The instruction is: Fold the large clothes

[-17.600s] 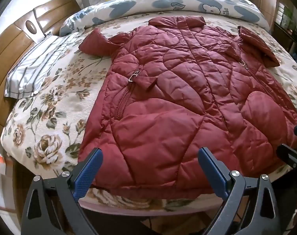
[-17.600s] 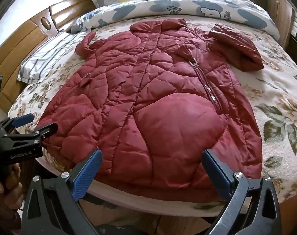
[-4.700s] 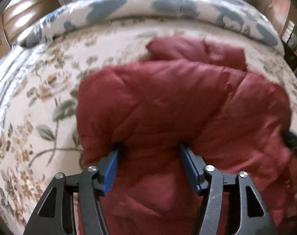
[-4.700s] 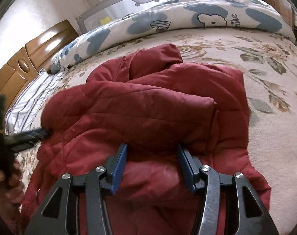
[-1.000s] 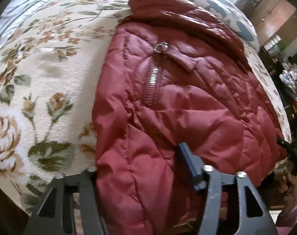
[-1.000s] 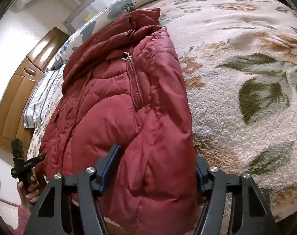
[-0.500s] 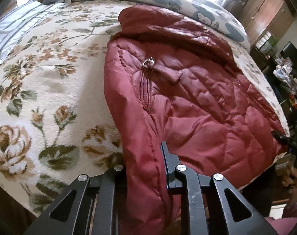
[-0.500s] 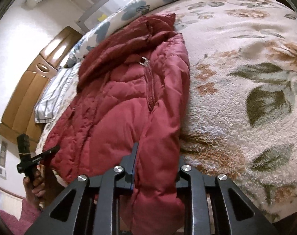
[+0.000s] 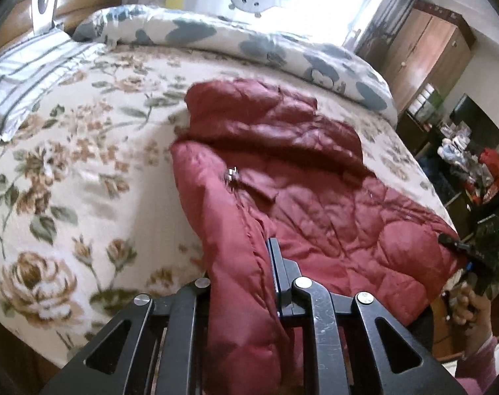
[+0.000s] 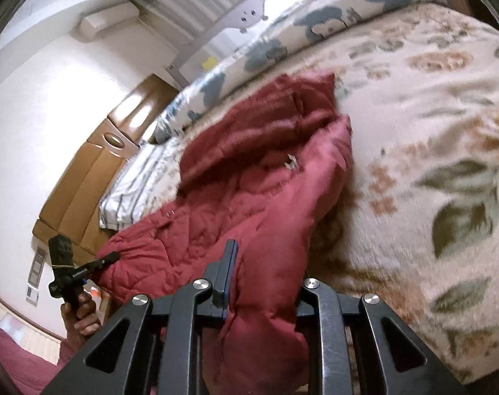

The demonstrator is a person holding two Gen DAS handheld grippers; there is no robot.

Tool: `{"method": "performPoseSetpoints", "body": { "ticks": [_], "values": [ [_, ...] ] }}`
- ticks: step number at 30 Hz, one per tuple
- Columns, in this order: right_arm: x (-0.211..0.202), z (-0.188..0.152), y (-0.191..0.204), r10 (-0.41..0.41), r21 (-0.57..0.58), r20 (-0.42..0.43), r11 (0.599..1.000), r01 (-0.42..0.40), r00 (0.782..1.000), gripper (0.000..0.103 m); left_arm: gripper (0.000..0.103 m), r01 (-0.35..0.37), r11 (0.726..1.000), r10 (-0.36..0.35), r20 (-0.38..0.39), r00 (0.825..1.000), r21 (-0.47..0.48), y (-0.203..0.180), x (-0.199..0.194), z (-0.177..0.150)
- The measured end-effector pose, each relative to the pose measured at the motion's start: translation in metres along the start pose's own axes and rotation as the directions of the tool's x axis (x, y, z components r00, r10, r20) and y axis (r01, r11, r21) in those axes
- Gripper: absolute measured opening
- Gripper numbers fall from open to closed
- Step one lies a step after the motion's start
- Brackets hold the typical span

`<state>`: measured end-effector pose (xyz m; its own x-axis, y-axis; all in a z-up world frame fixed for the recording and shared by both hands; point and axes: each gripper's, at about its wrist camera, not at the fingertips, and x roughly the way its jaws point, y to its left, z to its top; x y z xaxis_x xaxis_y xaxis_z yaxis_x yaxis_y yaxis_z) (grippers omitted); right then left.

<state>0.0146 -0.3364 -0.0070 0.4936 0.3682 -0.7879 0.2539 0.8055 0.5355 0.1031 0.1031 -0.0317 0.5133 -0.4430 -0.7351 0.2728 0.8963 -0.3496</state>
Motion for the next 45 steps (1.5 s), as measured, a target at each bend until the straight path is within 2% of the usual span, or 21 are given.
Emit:
{"method": "performPoseSetpoints", "body": {
  "ticks": [9, 15, 23, 29, 38, 45],
  "values": [
    [0.003, 0.038, 0.008, -0.018, -0.043, 0.097, 0.999, 0.022, 0.995, 0.021, 0.016, -0.028, 1.000, 0.029, 0.065, 0.997, -0.004, -0.004, 0.010, 0.027],
    [0.017, 0.065, 0.018, -0.070, -0.098, 0.139, 0.992, 0.084, 0.988, 0.021, 0.016, -0.051, 0.999, 0.051, 0.094, 0.994, 0.002, -0.008, 0.020, 0.048],
    [0.039, 0.101, 0.010, -0.074, -0.066, 0.185, 0.994, 0.088, 0.980, 0.021, 0.017, -0.067, 0.998, 0.068, 0.107, 0.992, -0.010, -0.010, 0.042, 0.084],
    [0.064, 0.133, 0.009, -0.110, -0.044, 0.213, 0.992, 0.122, 0.971, 0.021, 0.018, -0.102, 0.995, 0.102, 0.111, 0.989, -0.007, -0.016, 0.069, 0.122],
    [0.101, 0.174, 0.004, -0.175, -0.010, 0.250, 0.983, 0.183, 0.952, 0.022, 0.019, -0.187, 0.982, 0.189, 0.106, 0.976, -0.027, -0.019, 0.132, 0.174],
    [0.138, 0.208, -0.017, -0.233, 0.051, 0.240, 0.973, 0.227, 0.942, 0.023, 0.019, -0.218, 0.973, 0.223, 0.065, 0.973, -0.069, -0.008, 0.190, 0.214]
  ]
}}
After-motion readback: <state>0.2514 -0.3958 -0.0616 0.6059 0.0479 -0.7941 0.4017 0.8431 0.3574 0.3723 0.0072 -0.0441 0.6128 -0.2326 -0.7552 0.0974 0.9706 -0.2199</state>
